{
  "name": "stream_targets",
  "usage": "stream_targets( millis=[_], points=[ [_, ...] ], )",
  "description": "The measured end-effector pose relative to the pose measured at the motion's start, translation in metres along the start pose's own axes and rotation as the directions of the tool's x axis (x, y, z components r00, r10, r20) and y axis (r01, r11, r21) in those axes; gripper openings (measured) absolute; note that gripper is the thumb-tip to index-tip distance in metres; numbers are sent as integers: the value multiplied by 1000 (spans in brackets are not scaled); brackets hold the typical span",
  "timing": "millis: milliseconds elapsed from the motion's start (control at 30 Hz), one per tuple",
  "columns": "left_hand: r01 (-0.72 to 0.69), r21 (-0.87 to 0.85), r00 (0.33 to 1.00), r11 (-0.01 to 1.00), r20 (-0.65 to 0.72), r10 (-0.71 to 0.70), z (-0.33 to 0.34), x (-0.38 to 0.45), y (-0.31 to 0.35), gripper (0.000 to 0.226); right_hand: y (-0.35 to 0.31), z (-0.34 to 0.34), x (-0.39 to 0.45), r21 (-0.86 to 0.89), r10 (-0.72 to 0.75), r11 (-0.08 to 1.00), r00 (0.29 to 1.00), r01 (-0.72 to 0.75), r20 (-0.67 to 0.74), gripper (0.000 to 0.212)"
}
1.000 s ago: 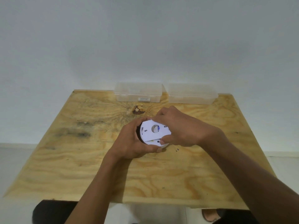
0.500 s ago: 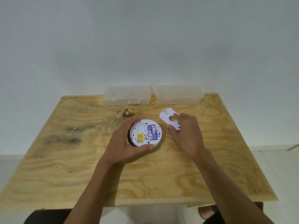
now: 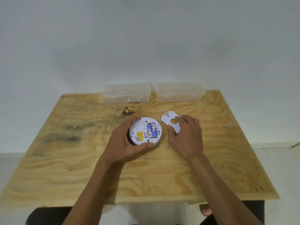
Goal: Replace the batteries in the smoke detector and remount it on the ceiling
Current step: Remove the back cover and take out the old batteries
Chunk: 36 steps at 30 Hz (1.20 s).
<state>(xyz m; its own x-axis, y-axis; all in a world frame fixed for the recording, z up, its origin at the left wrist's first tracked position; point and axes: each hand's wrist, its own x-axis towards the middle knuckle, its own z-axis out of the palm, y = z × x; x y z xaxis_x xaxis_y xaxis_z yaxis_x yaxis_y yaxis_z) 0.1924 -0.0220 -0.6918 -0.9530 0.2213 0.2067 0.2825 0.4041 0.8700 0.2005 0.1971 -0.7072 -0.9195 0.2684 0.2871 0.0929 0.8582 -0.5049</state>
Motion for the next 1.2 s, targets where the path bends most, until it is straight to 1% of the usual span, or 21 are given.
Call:
stream_targets(
  millis=[100, 167, 233, 267, 333, 367, 400, 467, 567, 633, 733, 800, 867, 933, 1000, 1100, 1200],
  points=[
    [11, -1, 1000, 1000, 4, -11, 0, 0, 0, 86, -1, -1, 0, 5, 7, 1000, 1000, -7, 3, 36],
    [16, -13, 1000, 1000, 6, -15, 0, -1, 0, 87, -5, -4, -1, 87, -6, 996, 998, 11, -56, 37],
    [16, -19, 1000, 1000, 6, -16, 0, -1, 2, 87, -12, -11, -2, 226, -101, 966, 989, 124, -111, 32],
    [14, -16, 1000, 1000, 6, -14, -1, -1, 2, 87, -17, -16, -3, 273, -178, 942, 979, 198, -96, 29],
    [5, -10, 1000, 1000, 2, -5, 0, -1, 1, 86, -27, -22, -3, 306, -356, 892, 934, 332, 23, 27],
    [1, -10, 1000, 1000, 0, -1, 1, 0, 0, 85, -31, -23, -1, 304, -417, 878, 903, 370, 107, 28],
    [-5, -10, 1000, 1000, -4, 5, 1, -1, 0, 83, -34, -23, 0, 290, -449, 875, 874, 387, 187, 28],
    [-9, -15, 1000, 1000, -9, 9, 2, -1, 0, 82, -38, -24, 4, 236, -460, 884, 840, 403, 288, 28],
    [-4, -19, 1000, 1000, -11, 4, 1, 0, -1, 84, -45, -28, 9, 138, -474, 879, 807, 457, 353, 30],
    [-3, -15, 1000, 1000, -8, 3, 1, 0, -1, 83, -47, -28, 12, 62, -496, 855, 777, 515, 388, 30],
    [-8, -22, 1000, 1000, -1, 8, 1, 0, 1, 83, -47, -23, 10, -35, -570, 780, 732, 625, 375, 20],
    [-9, -26, 1000, 1000, 4, 9, 1, 0, -1, 82, -44, -20, 6, -72, -605, 751, 729, 656, 320, 16],
    [-5, -23, 1000, 1000, 10, 5, 2, 1, -3, 83, -42, -19, 1, -86, -644, 730, 725, 678, 245, 20],
    [1, -19, 1000, 1000, 15, -1, 3, 2, -4, 84, -39, -19, -4, -114, -679, 704, 711, 701, 181, 19],
    [3, -20, 1000, 1000, 12, -3, 3, 2, -3, 86, -37, -17, -6, -113, -691, 700, 708, 705, 146, 31],
    [5, -27, 1000, 1000, 5, -5, 3, 2, -4, 86, -34, -16, -6, -78, -680, 717, 720, 692, 141, 31],
    [3, -27, 1000, 1000, 5, -3, 3, 2, -4, 87, -32, -20, -2, -40, -689, 705, 697, 708, 197, 35]
  ],
)
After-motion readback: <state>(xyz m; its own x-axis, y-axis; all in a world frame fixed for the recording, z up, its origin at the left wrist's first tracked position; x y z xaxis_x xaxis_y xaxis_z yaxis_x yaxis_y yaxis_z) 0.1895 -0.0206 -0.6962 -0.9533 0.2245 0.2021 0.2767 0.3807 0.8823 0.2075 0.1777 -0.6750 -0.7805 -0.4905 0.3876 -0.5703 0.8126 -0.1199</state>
